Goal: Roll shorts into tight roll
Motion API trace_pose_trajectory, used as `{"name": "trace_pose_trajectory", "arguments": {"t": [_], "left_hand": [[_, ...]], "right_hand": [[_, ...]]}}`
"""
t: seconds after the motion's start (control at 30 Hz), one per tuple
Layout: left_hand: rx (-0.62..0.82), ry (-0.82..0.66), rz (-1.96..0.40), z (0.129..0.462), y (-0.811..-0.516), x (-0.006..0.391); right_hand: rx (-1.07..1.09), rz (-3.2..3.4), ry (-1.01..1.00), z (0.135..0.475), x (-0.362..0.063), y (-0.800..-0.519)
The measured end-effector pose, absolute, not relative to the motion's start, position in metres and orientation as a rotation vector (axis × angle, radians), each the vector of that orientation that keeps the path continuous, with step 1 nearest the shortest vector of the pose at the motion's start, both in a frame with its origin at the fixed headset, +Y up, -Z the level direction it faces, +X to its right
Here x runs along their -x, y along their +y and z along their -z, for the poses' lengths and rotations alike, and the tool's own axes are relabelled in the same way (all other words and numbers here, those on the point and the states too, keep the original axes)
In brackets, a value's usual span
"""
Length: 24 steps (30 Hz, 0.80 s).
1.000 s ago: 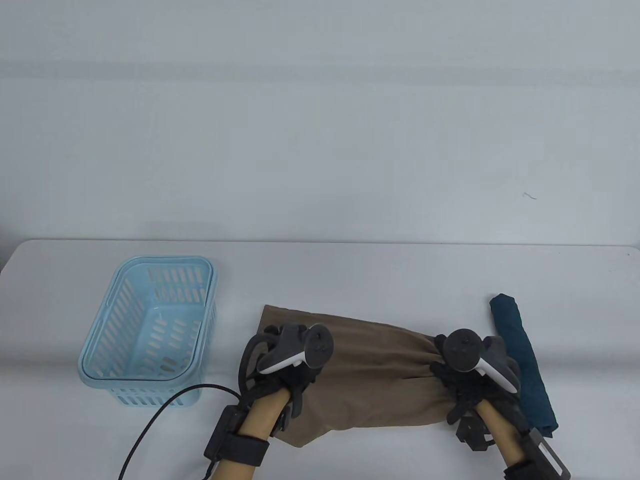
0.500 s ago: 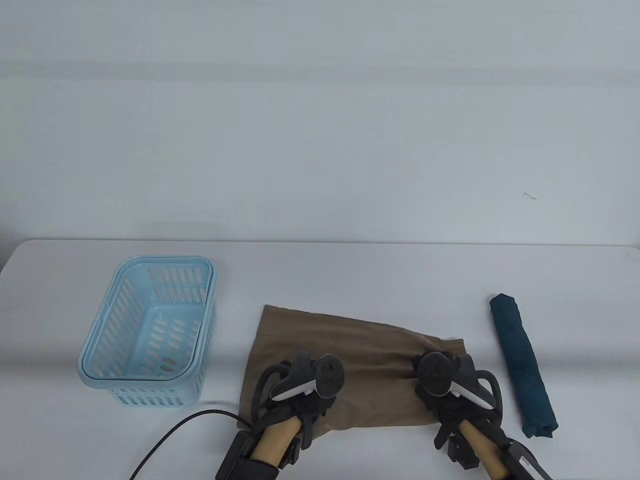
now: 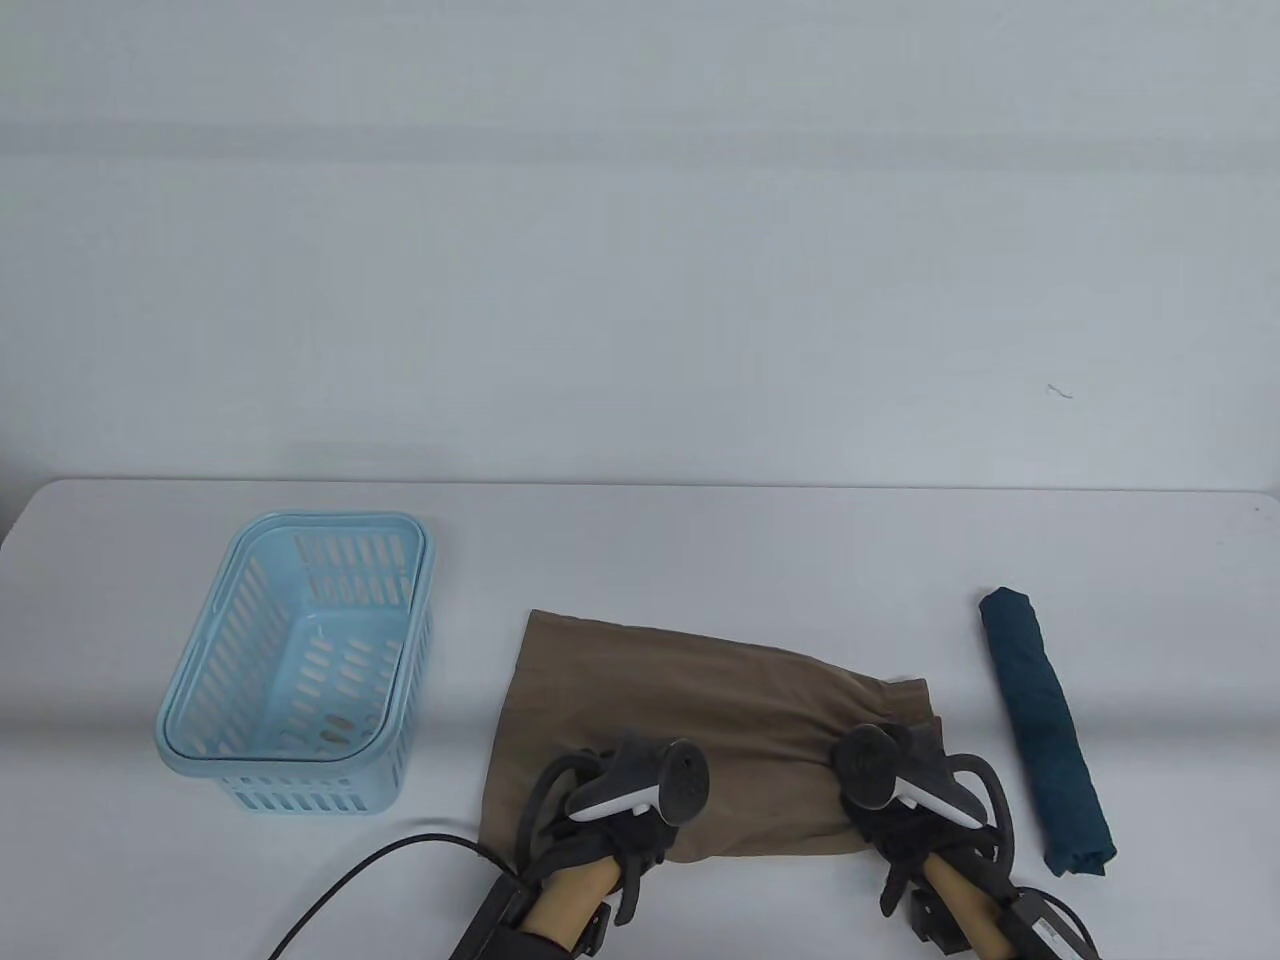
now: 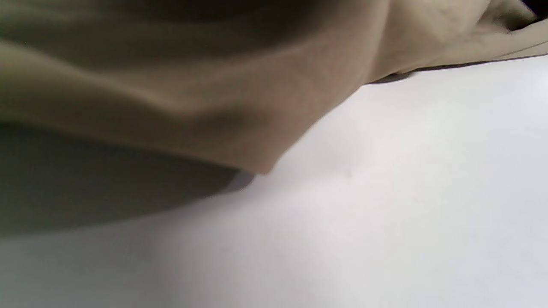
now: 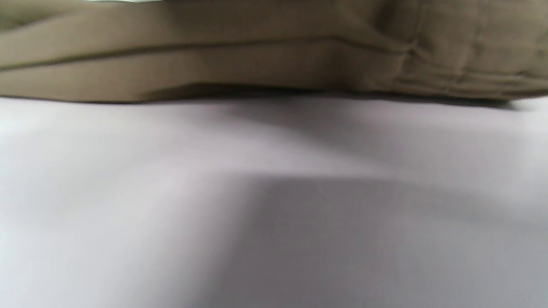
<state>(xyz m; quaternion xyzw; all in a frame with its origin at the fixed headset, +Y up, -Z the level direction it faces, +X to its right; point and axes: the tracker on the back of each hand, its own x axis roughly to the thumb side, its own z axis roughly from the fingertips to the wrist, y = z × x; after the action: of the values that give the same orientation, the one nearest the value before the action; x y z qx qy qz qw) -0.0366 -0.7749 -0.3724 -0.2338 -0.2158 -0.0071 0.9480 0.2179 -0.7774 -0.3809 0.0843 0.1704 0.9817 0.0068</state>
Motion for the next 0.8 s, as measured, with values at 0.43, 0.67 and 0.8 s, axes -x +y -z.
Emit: {"name": "trace_pose_trajectory", "arguments": {"t": [0.43,0.67,0.8], "left_hand": [[0.504,-0.388,-0.018,0.3732,-0.7741,0.0384],[0.498,-0.357,-0.007,0.3756,-0.7744,0.037],[0.506,-0.341,-0.014,0.3786,-0.7739,0.038]], "right_hand": [[-0.199,-3.097,0.593,0.3785,-0.2153,-0.7731],[-0.197,-3.088,0.61,0.3787,-0.2143,-0.773],[-0.202,-3.076,0.628,0.3788,-0.213,-0.7725]]}}
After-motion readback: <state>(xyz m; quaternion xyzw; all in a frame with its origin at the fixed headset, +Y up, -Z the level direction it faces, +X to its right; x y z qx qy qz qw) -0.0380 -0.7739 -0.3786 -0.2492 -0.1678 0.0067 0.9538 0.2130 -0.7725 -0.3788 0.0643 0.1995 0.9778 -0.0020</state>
